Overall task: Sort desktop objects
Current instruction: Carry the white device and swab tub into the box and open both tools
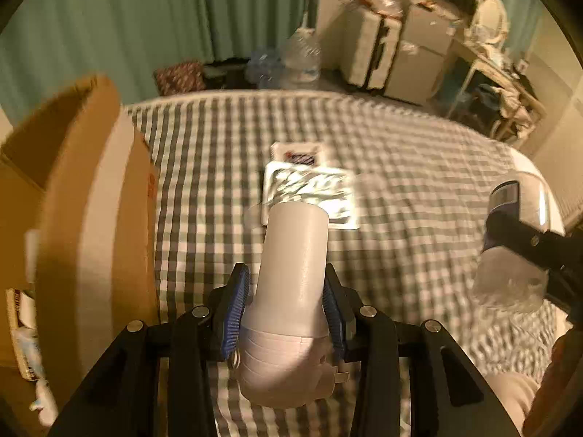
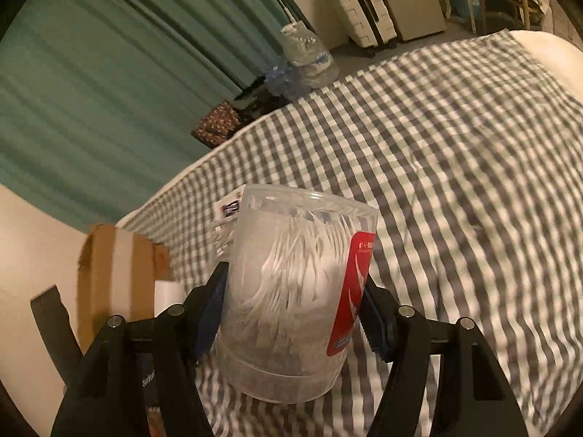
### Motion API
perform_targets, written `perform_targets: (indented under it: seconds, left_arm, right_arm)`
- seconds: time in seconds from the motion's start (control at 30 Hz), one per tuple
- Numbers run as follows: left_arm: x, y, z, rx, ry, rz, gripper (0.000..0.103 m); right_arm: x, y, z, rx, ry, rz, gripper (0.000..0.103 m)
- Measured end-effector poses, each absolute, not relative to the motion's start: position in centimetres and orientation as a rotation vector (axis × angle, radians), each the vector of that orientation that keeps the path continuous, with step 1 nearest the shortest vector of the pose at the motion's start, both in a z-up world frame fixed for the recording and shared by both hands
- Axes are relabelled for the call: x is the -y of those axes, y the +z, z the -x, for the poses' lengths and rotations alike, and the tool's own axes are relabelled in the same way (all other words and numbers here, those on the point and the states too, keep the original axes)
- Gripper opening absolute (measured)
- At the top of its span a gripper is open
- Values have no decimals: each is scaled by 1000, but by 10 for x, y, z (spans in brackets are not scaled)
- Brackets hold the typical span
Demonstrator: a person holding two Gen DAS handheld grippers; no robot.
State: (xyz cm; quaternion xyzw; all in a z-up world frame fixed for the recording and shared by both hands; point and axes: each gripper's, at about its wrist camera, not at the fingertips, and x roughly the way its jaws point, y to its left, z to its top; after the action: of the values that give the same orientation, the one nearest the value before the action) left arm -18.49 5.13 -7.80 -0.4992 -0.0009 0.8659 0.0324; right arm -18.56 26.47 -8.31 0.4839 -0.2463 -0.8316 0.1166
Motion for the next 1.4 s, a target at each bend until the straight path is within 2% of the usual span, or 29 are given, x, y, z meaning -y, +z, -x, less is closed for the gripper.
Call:
perform_targets:
  seconds: [0.13,0.4,0.67,0.83,1.17,1.4]
  left_arm:
    - [-55,-38,168,4,2700,1423,41]
    - [-30,38,129,64,2796,1204,41]
    - [39,72,103,195,2927,1100,41]
    - [97,64,95,274,2996,1122,41]
    - [204,8,109,363,3038,1332,41]
    - [216,-27,120,371,2993,1416,41]
  right_arm:
    - [-262,-47,147,694,-2463,-1346,65]
    - [-234,26,80,526,-2548,-1197,65]
    - [-162,82,53,357,-2517,-1062,65]
    - [-102,90,50,251,-2436,-1038,65]
    - [11,47,88,120,-2232,-1129,65]
    - [48,6,125,66,-2178,-1234,65]
